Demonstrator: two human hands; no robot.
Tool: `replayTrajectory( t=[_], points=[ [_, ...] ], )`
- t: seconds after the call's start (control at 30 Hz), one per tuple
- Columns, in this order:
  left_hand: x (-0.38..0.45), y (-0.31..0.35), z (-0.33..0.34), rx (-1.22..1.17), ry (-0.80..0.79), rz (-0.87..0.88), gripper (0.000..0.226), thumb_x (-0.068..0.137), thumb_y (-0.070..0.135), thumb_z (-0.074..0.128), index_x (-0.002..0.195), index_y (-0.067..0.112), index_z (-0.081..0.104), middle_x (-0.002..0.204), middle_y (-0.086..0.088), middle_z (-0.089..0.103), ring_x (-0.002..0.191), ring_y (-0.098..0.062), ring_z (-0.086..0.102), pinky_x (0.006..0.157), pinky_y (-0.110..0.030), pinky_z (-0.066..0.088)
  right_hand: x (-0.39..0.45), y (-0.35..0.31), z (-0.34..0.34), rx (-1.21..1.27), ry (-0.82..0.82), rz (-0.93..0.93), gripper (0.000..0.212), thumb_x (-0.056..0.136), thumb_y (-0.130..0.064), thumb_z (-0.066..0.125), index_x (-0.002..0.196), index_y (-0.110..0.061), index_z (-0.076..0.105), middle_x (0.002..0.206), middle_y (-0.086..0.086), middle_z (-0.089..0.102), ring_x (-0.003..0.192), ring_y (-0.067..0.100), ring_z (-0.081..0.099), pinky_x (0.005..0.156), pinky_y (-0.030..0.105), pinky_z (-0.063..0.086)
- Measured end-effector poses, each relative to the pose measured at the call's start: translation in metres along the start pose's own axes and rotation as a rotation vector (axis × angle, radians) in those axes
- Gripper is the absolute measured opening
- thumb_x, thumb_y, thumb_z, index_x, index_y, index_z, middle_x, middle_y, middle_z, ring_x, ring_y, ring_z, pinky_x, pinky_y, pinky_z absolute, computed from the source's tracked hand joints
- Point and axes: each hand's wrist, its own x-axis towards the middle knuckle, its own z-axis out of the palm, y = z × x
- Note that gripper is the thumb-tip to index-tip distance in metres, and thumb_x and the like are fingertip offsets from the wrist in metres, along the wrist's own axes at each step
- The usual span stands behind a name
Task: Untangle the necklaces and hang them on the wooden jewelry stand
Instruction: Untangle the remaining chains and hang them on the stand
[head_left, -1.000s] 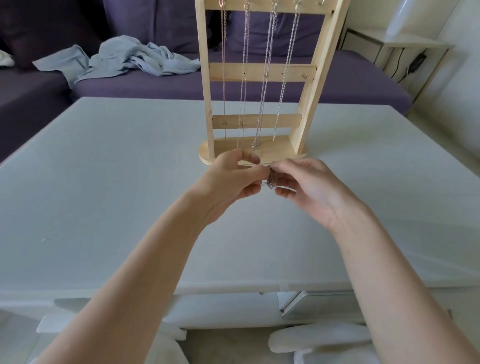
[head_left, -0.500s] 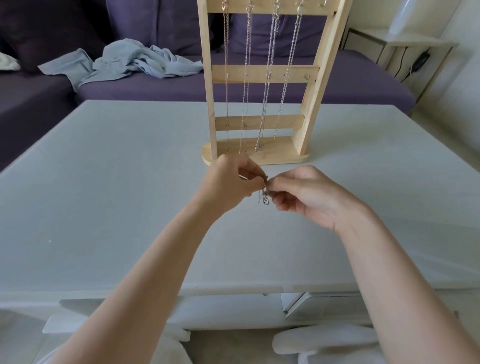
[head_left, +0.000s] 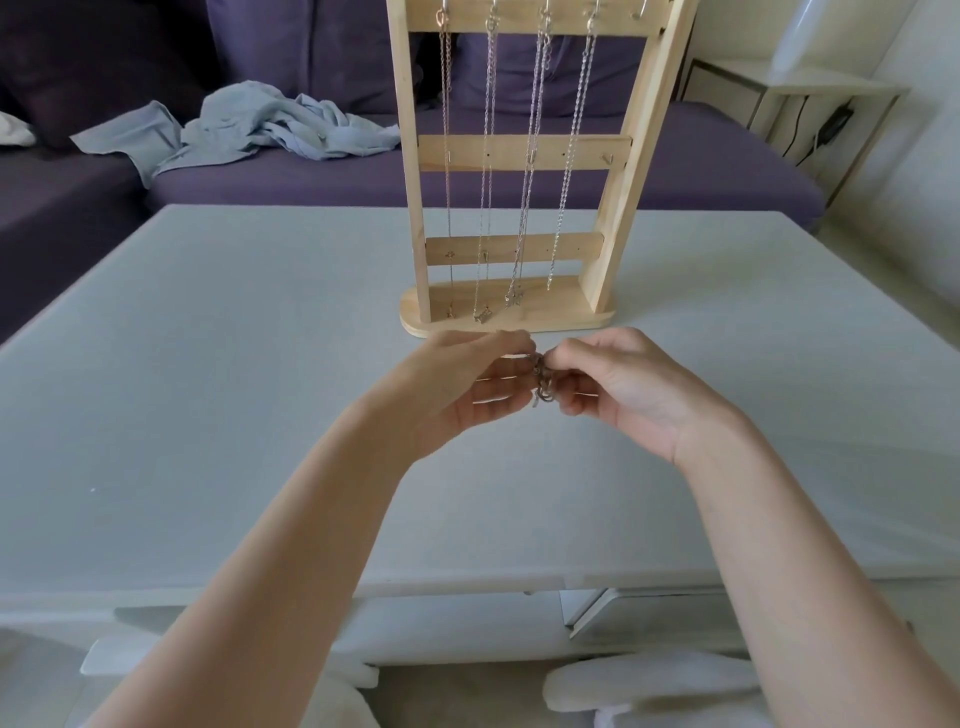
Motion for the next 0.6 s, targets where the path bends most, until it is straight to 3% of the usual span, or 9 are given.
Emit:
replayTrajectory(
  t=[0.2, 0.37, 0.53, 0.6],
  points=[
    [0.0, -0.002, 0.001, 0.074, 0.033, 0.05, 0.013, 0.084, 0.0, 0.065, 0.09, 0.01, 0.061, 0.078, -0.006, 0.068, 0.067, -0.011, 0.065, 0.067, -0.017, 0.054, 0.002, 0.002, 0.002, -0.037, -0.017, 0.027, 0.024, 0.086, -0.004, 0.049, 0.063, -0.005, 0.056, 0.063, 0.009, 0.056, 0.051, 0.014, 0.046, 0.049, 0.021, 0.038],
    [-0.001, -0.004, 0.006, 0.313, 0.056, 0.085, 0.014, 0.083, 0.0, 0.065, 0.09, 0.012, 0.062, 0.083, -0.008, 0.067, 0.069, -0.01, 0.061, 0.067, -0.014, 0.053, 0.006, 0.002, 0.009, -0.03, 0.084, 0.093, 0.017, 0.083, -0.007, 0.043, 0.067, -0.006, 0.05, 0.057, 0.009, 0.05, 0.05, 0.017, 0.042, 0.049, 0.024, 0.036],
    [0.0, -0.009, 0.009, 0.332, 0.054, 0.068, 0.016, 0.083, -0.002, 0.062, 0.095, 0.009, 0.057, 0.083, -0.008, 0.066, 0.069, -0.013, 0.06, 0.064, -0.014, 0.052, 0.005, 0.009, 0.014, -0.24, 0.103, -0.026, 0.029, 0.087, -0.011, 0.051, 0.058, -0.007, 0.05, 0.054, 0.005, 0.049, 0.049, 0.015, 0.041, 0.051, 0.022, 0.037],
    [0.001, -0.009, 0.005, 0.256, 0.074, 0.06, 0.014, 0.084, -0.002, 0.062, 0.09, 0.009, 0.057, 0.081, -0.008, 0.065, 0.069, -0.012, 0.061, 0.064, -0.015, 0.052, 0.006, 0.009, 0.012, -0.185, 0.094, -0.058, 0.026, 0.088, -0.009, 0.057, 0.063, -0.005, 0.056, 0.056, 0.004, 0.052, 0.05, 0.012, 0.046, 0.053, 0.02, 0.041]
  ],
)
